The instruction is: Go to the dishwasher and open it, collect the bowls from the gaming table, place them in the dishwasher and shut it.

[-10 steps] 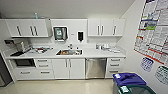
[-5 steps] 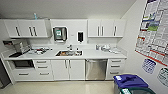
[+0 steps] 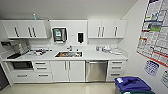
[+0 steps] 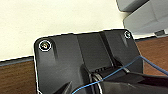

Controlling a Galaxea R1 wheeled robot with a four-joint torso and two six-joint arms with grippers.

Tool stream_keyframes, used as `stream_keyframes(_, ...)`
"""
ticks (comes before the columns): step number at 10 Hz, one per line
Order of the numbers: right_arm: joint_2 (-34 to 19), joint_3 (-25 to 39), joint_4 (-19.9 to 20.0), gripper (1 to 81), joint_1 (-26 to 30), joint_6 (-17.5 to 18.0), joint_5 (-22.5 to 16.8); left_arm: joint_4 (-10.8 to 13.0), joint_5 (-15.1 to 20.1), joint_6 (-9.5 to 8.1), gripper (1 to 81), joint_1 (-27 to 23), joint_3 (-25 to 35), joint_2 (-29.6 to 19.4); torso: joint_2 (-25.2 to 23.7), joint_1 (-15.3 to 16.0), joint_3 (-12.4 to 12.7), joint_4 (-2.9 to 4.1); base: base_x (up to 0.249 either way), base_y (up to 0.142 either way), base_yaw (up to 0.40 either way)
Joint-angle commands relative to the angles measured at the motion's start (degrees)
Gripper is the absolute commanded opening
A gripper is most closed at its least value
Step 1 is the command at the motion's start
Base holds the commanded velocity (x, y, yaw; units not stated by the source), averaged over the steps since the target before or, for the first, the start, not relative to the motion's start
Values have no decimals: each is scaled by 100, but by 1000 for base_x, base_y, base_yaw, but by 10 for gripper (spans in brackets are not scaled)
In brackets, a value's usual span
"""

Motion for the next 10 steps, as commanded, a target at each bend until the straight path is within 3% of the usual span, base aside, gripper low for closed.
stream_keyframes(1, -68, 72, -40, 811, 329, -15, -271, 58, 243, -2, 811, -373, 40, -94, 0, 7, 0, 0, 98, 0, 0)
stream_keyframes(10, -33, 63, -40, 811, 284, -15, -253, 67, 235, -2, 811, -373, 40, -85, 2, 7, -2, 0, 114, 0, 0)
